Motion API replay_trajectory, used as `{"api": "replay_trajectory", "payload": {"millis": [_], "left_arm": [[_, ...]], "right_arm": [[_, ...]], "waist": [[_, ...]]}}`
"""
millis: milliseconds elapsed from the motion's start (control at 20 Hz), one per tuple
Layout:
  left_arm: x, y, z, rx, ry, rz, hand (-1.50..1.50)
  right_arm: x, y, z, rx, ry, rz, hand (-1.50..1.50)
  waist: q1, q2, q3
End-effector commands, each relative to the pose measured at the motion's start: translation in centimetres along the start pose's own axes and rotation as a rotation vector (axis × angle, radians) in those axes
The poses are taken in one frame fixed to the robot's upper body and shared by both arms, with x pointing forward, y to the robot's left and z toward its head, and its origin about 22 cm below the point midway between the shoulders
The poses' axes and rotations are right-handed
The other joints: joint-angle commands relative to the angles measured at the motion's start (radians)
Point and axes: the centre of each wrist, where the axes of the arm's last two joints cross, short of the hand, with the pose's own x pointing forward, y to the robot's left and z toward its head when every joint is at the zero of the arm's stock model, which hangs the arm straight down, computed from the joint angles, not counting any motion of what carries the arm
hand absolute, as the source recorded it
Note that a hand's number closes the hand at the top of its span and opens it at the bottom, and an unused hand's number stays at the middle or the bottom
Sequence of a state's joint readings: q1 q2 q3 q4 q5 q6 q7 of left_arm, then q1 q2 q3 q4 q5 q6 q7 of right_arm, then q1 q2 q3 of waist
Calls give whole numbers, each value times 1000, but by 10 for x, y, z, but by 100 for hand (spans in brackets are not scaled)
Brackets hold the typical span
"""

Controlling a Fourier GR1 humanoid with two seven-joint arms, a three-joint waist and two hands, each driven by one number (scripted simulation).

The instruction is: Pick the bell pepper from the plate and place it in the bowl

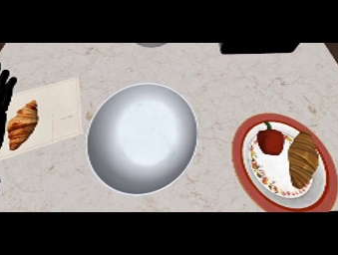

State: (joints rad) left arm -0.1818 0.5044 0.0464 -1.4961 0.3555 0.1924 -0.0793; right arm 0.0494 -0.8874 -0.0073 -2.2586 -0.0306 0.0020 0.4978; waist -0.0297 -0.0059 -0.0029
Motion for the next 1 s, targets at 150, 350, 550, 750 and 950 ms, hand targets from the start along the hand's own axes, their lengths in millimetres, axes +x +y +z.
{"api": "replay_trajectory", "payload": {"millis": [150,350,550,750,950], "left_arm": [[2,-17,-12,-19,6,10,0],[-7,0,-1,-14,6,5,0],[-1,-9,-13,-6,-19,-2,0],[-1,-24,2,-18,-24,-3,0],[4,-19,5,-30,-3,18,0]], "right_arm": [[23,-40,-1,271,96,191,-150],[-2,-46,5,317,159,157,-150],[3,-21,5,303,173,162,-150],[-33,-13,-11,340,195,164,-150],[-24,6,1,350,206,163,-150]], "waist": [[13,5,1],[16,3,3],[25,6,3],[36,6,3],[30,4,3]]}}
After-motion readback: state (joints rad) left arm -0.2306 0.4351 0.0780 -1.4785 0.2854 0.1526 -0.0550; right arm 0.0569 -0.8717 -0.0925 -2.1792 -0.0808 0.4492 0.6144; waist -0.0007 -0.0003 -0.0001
